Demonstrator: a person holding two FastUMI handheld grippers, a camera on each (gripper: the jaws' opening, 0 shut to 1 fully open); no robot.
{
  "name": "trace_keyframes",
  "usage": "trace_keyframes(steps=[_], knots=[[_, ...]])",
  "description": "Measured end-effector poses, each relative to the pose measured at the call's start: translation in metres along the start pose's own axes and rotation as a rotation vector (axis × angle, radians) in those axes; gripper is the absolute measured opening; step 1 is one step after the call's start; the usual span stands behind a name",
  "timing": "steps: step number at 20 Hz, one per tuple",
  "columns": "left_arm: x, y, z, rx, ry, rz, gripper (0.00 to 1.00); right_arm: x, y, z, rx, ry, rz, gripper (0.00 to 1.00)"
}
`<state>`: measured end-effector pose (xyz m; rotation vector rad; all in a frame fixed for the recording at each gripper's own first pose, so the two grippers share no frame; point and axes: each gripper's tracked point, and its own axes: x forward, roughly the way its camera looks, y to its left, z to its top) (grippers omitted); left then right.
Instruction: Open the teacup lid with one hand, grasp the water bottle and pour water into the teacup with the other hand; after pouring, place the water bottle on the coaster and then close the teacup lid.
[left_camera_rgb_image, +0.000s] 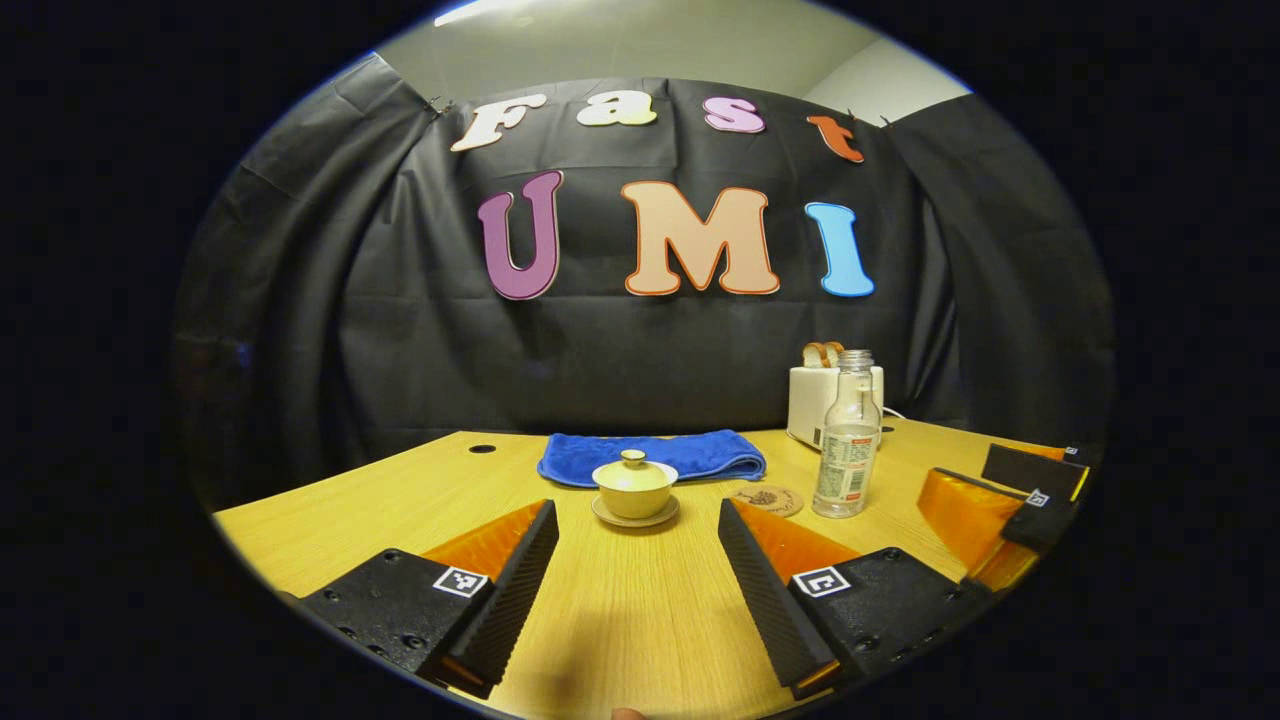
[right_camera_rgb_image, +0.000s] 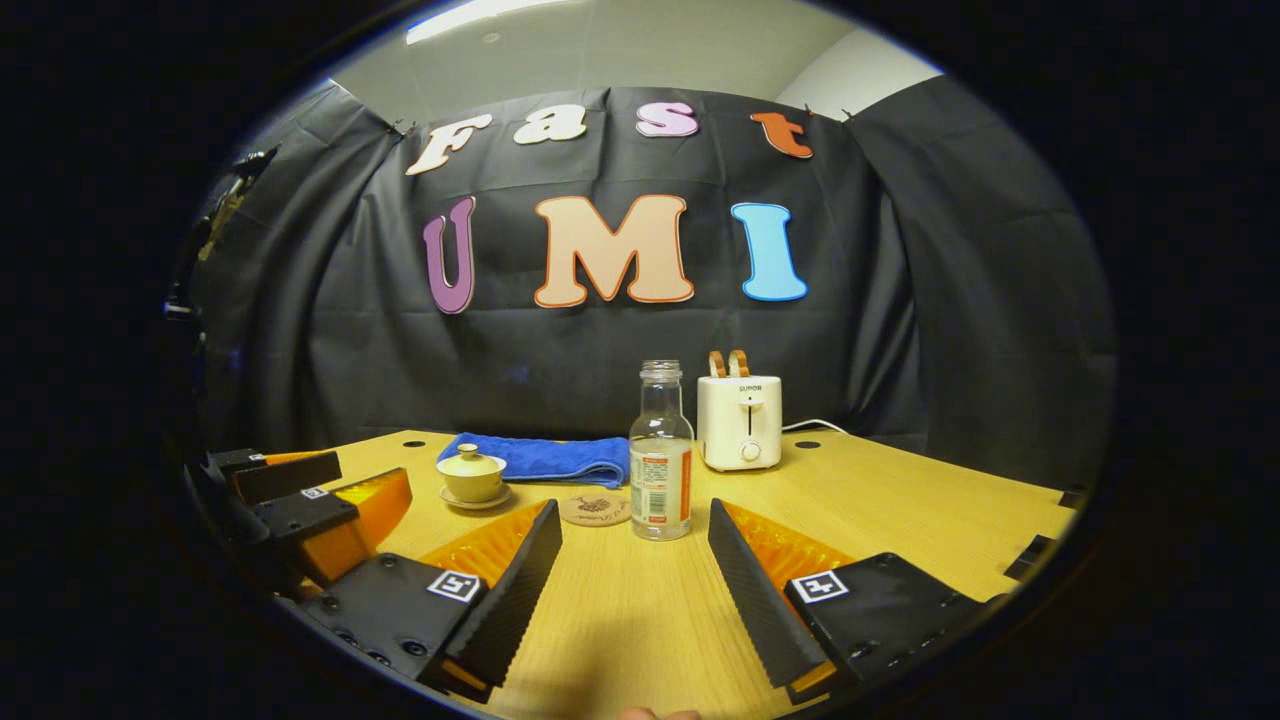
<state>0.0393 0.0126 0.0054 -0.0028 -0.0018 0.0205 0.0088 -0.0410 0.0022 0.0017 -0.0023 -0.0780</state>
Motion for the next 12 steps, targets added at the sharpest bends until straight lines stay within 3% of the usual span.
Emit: trace_keyframes(steps=[11, 12], knots=[[0.112, 0.009, -0.007, 0.025, 0.01, -0.028, 0.94, 0.029, -0.029, -0.001, -0.001, -0.001, 0.0, 0.94], [0.12, 0.009, -0.009, 0.032, 0.014, -0.031, 0.94, 0.029, -0.032, -0.002, 0.0, -0.001, -0.005, 0.98]])
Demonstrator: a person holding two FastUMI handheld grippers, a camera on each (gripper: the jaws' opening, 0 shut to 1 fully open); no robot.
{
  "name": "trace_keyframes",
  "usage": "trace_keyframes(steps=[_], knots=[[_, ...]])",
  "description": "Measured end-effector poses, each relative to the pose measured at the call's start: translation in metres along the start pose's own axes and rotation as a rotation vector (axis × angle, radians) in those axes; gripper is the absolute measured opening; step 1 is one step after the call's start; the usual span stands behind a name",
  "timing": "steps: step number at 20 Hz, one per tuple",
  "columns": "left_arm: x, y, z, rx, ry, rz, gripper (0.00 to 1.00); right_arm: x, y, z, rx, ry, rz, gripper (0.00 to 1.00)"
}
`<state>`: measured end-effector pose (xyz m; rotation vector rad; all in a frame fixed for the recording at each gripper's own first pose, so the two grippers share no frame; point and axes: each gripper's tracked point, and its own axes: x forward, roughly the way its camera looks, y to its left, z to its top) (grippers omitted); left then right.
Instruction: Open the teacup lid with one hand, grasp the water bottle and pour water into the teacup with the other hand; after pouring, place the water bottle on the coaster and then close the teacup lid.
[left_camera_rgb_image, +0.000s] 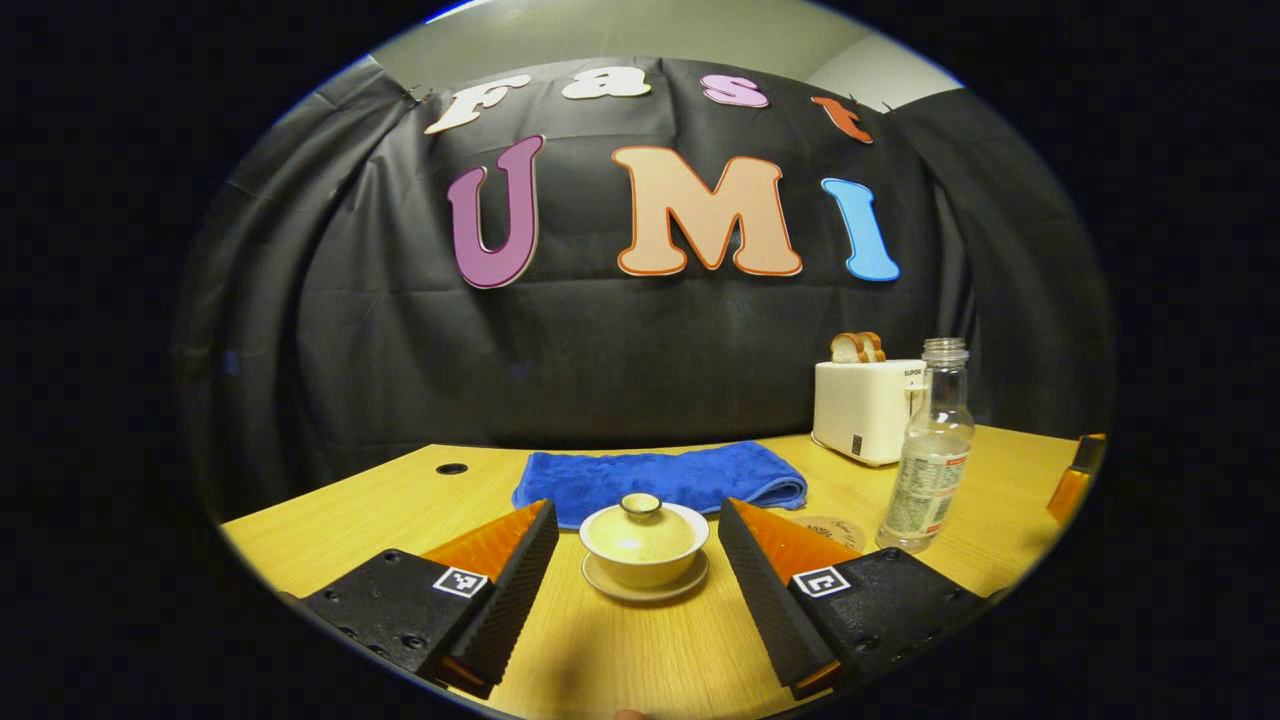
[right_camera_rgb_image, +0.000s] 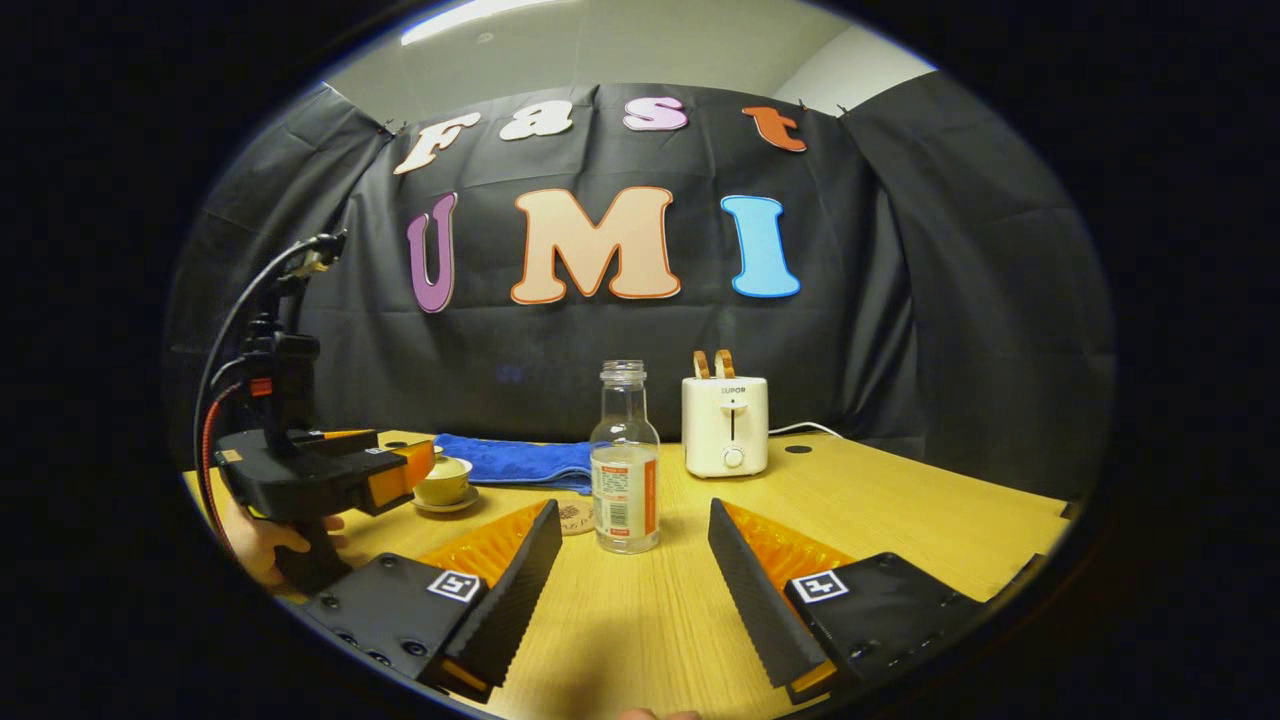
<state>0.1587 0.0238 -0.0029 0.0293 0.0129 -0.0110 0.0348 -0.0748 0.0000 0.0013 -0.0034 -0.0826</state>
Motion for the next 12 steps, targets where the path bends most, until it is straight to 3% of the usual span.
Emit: trace_keyframes(steps=[2, 12], knots=[[0.017, 0.003, -0.002, 0.022, 0.017, 0.012, 0.94, 0.003, -0.005, 0.0, -0.001, 0.0, -0.006, 0.94], [0.069, 0.003, -0.02, 0.035, 0.131, 0.018, 0.94, 0.002, -0.014, 0.002, -0.002, -0.001, -0.008, 0.94]])
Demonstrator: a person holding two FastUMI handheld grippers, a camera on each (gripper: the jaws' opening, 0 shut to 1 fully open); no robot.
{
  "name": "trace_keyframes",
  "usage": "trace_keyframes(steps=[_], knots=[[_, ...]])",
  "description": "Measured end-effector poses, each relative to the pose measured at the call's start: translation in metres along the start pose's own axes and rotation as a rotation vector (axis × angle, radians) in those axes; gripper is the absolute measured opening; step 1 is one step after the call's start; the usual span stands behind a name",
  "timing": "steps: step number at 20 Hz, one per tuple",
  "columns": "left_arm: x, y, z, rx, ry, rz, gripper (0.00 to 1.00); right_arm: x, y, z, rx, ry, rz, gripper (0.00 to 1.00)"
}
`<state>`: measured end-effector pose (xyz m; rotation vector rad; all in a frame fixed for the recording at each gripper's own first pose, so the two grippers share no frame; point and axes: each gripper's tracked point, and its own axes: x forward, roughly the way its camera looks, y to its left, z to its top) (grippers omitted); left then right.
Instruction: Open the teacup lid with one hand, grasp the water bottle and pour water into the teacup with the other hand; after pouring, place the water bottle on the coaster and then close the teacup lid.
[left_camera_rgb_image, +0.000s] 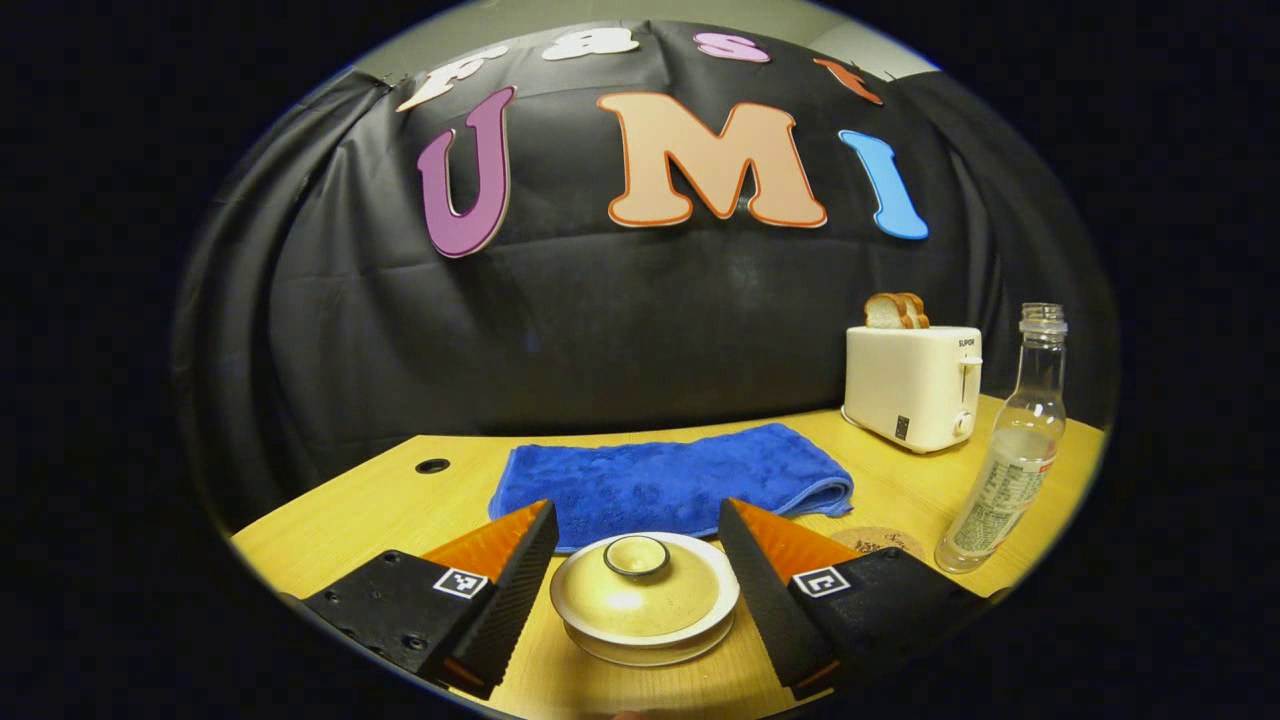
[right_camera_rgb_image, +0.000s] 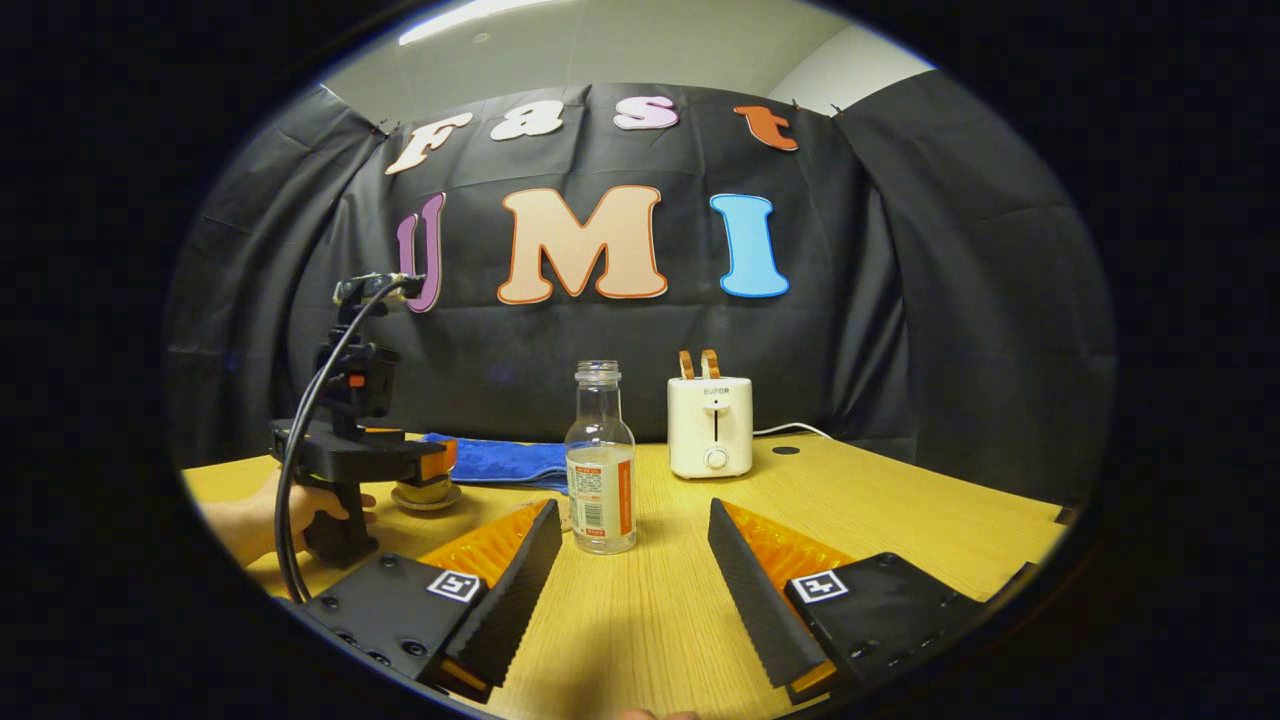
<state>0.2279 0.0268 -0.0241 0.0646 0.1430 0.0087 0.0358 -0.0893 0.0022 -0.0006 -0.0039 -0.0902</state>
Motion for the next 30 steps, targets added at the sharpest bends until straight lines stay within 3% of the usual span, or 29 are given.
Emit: trace_keyframes(steps=[7, 9, 11, 13, 14, 15, 16, 22, 30], knots=[[0.005, 0.001, 0.0, 0.022, 0.017, 0.001, 0.94, -0.001, -0.001, 0.0, 0.001, 0.001, 0.003, 0.94], [0.007, -0.003, -0.002, 0.033, 0.024, -0.012, 0.89, 0.0, -0.002, 0.0, 0.001, 0.002, 0.004, 0.94], [0.008, -0.001, -0.001, 0.044, 0.028, -0.008, 0.78, -0.001, -0.001, 0.0, 0.001, 0.001, 0.004, 0.96], [0.008, 0.002, -0.002, 0.05, 0.028, 0.009, 0.62, 0.0, -0.002, 0.0, 0.001, 0.002, 0.004, 0.96], [0.008, 0.004, 0.0, 0.045, 0.022, 0.019, 0.41, 0.0, -0.002, -0.001, 0.0, 0.002, 0.004, 0.94], [0.008, 0.006, 0.001, 0.041, 0.017, 0.022, 0.4, 0.0, -0.002, 0.0, 0.001, 0.001, 0.004, 0.96], [0.008, 0.005, 0.001, 0.037, 0.016, 0.017, 0.31, 0.001, -0.002, -0.001, 0.001, 0.001, 0.004, 0.98], [0.006, 0.004, 0.001, 0.027, 0.016, 0.004, 0.27, 0.001, -0.002, -0.001, 0.001, 0.001, 0.004, 0.94], [0.002, 0.005, 0.008, -0.004, -0.027, -0.017, 0.26, 0.001, -0.003, 0.0, -0.001, -0.002, -0.003, 0.96]])
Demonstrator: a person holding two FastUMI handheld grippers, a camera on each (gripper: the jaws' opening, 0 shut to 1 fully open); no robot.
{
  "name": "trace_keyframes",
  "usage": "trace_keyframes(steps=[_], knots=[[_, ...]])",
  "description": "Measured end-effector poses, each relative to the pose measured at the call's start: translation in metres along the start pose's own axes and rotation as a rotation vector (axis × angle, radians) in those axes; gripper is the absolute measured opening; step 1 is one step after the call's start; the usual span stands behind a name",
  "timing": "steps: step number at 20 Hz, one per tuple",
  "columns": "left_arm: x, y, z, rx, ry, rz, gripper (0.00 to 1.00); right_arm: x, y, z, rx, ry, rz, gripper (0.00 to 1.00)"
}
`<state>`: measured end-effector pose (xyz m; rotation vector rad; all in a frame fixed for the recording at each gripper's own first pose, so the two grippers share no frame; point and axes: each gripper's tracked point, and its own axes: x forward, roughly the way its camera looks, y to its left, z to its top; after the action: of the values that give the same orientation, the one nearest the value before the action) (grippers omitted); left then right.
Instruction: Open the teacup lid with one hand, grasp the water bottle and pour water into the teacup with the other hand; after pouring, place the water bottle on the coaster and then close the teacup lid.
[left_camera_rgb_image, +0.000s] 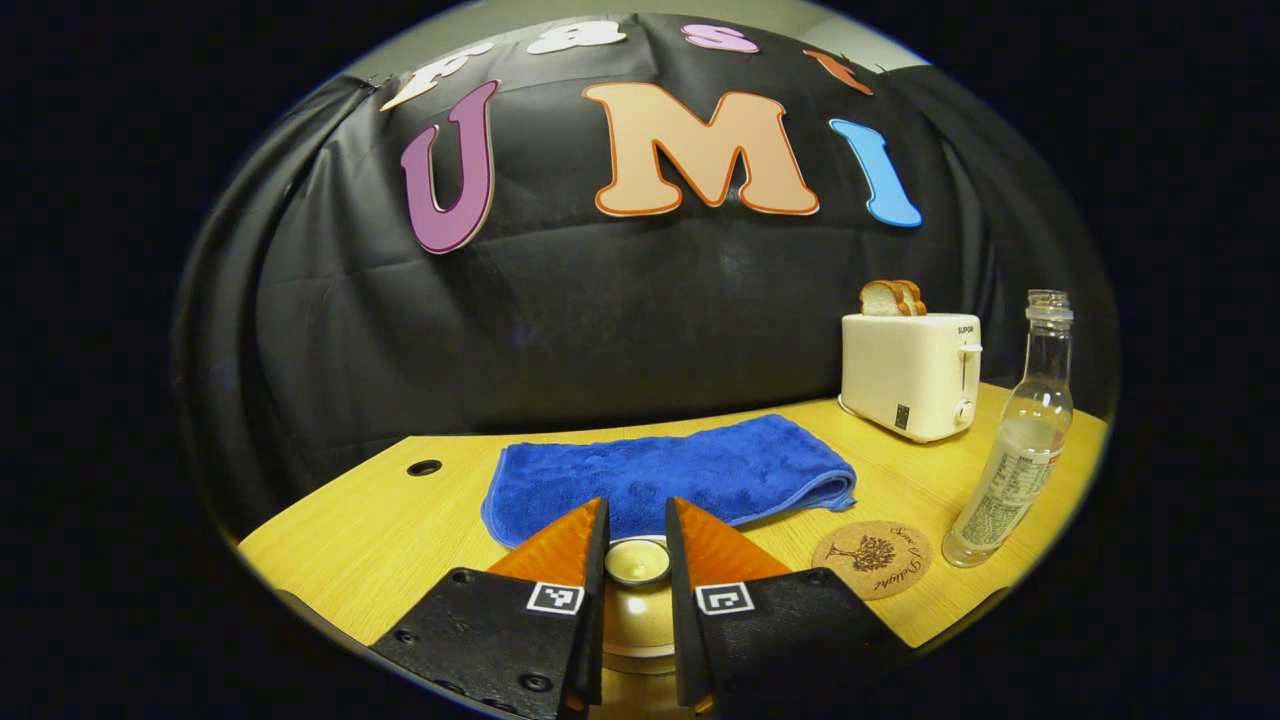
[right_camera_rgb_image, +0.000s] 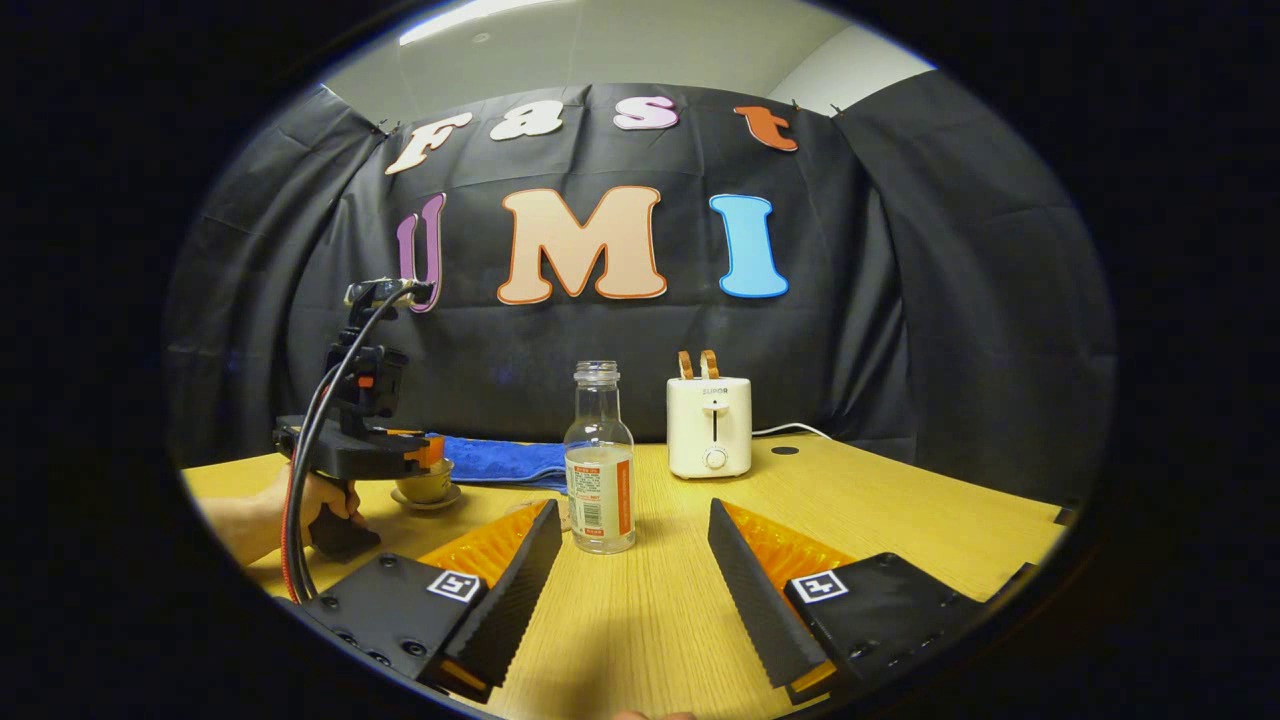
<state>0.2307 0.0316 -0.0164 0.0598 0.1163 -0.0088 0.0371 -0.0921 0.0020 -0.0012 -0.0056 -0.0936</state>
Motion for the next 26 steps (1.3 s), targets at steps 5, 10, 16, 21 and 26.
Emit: trace_keyframes(steps=[5, 10, 16, 21, 26], knots=[[-0.007, 0.002, 0.019, -0.027, -0.127, -0.012, 0.26, 0.0, 0.0, 0.001, 0.0, -0.001, 0.0, 0.96], [-0.014, 0.001, 0.016, -0.05, -0.119, -0.034, 0.23, 0.0, 0.0, 0.0, 0.0, -0.001, -0.001, 0.94], [-0.045, 0.011, 0.011, -0.069, -0.119, -0.084, 0.2, 0.001, 0.0, 0.0, 0.0, 0.001, 0.0, 0.96], [-0.101, 0.033, 0.004, -0.063, -0.125, -0.12, 0.2, 0.005, 0.003, 0.0, 0.0, 0.001, 0.003, 0.95], [-0.156, 0.066, -0.003, -0.065, -0.124, -0.064, 0.2, 0.025, 0.018, -0.003, 0.0, 0.008, 0.027, 0.98]])
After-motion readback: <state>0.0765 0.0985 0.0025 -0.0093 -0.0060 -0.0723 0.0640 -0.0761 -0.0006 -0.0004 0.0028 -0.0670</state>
